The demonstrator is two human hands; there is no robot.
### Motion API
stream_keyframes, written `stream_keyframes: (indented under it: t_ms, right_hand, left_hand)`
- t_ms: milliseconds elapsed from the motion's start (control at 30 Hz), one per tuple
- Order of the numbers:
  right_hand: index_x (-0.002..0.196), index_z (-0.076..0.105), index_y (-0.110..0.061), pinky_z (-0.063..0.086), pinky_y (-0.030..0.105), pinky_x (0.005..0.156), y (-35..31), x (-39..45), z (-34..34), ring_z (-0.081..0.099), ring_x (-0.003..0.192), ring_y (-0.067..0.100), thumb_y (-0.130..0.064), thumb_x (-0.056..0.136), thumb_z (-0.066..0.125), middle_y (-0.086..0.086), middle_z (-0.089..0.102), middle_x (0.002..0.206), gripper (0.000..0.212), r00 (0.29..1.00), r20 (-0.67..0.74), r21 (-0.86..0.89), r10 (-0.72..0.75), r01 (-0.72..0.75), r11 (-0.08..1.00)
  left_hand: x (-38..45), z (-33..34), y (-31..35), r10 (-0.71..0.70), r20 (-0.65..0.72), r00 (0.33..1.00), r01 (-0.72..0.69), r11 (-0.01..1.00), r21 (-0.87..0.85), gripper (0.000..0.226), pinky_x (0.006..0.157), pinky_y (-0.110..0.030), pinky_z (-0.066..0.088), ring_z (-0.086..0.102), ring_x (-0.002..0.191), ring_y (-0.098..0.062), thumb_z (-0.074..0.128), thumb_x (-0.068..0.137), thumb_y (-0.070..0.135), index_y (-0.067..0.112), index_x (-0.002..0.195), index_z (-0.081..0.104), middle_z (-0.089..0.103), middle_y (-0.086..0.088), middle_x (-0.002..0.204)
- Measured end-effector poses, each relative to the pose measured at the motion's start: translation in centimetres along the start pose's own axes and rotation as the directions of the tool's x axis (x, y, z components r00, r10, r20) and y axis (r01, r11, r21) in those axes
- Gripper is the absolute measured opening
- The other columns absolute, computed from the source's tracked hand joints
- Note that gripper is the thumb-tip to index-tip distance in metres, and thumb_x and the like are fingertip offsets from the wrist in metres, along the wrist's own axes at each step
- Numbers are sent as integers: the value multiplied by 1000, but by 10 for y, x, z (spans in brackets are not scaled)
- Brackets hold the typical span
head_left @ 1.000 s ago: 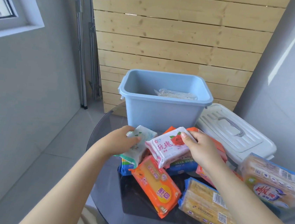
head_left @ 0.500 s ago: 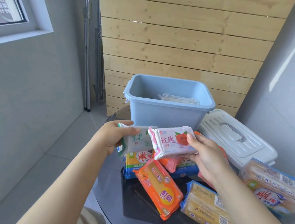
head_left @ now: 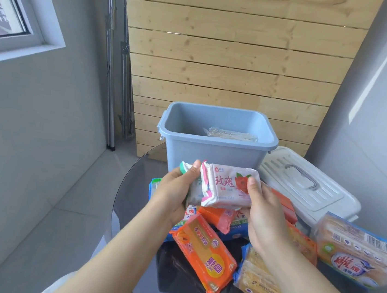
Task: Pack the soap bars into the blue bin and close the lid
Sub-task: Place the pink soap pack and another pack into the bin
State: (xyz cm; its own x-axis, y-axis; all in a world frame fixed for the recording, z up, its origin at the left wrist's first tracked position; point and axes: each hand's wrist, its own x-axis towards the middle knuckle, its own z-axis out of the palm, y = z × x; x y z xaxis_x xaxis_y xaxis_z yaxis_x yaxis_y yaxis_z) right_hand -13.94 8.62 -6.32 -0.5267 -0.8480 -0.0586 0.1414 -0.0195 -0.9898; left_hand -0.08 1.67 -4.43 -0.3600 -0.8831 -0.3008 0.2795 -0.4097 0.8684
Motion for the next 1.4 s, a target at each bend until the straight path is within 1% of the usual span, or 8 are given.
stream_keyframes:
  t_ms: [233, 400, 633, 800, 967, 1100, 1300, 1400]
  right_hand:
    - [82, 66, -28, 55, 40, 82, -12, 3, -2, 70, 89, 20, -33, 97, 42, 2, 74, 95, 29, 994, -109, 14, 19, -18, 1000]
    - [100, 66, -17, 52, 31, 62, -40, 9, -3, 69, 80, 20, -28, 99, 41, 7, 72, 94, 27, 997, -76, 102, 30, -22, 995]
    - [99, 66, -11, 49, 47, 93, -95, 53, 10, 64, 102, 33, -26, 100, 38, 16, 67, 110, 32, 998, -29, 157, -63, 67, 985]
    - [124, 59, -11, 33, 38, 108, -109, 118, 15, 56, 116, 24, -23, 97, 45, 9, 61, 127, 33, 995, -58, -13, -84, 83, 996]
    - [109, 62, -9, 41, 33, 85, -91, 181, 22, 62, 101, 27, -20, 97, 41, 15, 65, 119, 26, 1000, -23, -266, -19, 12, 964]
    - [94, 60, -17, 33, 28, 68, -66, 216, 19, 55, 82, 27, -11, 88, 37, 8, 63, 101, 24, 999, -17, -695, -46, 21, 719]
    - [136, 41, -16, 44, 31, 76, -60, 227, 22, 55, 108, 28, -13, 91, 39, 5, 56, 124, 45, 994, -8, -944, -107, 28, 329]
    - [100, 62, -12, 39, 27, 68, -60, 218, 20, 54, 94, 27, -10, 88, 41, 4, 55, 97, 25, 964, 105, -961, -243, 161, 225]
  left_hand:
    - [-8, 20, -5, 78, 172, 982, -129, 944, 305, 75, 94, -41, 52, 69, 101, -21, 77, 58, 55, 18, 119, 53, 71, -4, 112]
    - [-4, 31, 19, 106, 269, 957, -203, 909, 364, 52, 91, -34, 52, 70, 97, -15, 68, 71, 43, 24, 119, 59, 74, 2, 107]
    - [29, 59, 73, 257, 150, 955, -297, 836, 460, 64, 100, -45, 47, 66, 104, -28, 63, 65, 61, 9, 102, 67, 72, -12, 107]
    - [86, 74, 90, 162, 91, 983, -186, 880, 437, 37, 68, -27, 45, 52, 53, -15, 65, 78, 51, 16, 66, 59, 52, 12, 40]
    - [154, 81, 89, -9, 26, 1000, 1, 952, 305, 26, 60, -26, 51, 59, 65, -19, 67, 85, 31, 7, 94, 65, 61, -3, 75]
    - [188, 72, 77, -98, -50, 994, 110, 854, 508, 28, 55, -28, 44, 50, 54, -22, 64, 87, 32, 6, 79, 57, 50, -6, 63]
    - [199, 77, 77, -36, -112, 993, 111, 606, 787, 49, 86, -38, 55, 61, 77, -31, 53, 87, 53, 4, 92, 55, 61, -12, 88]
    - [199, 78, 84, -66, -125, 990, 140, 583, 801, 55, 71, -35, 55, 61, 63, -27, 50, 87, 56, 3, 101, 54, 63, -11, 88]
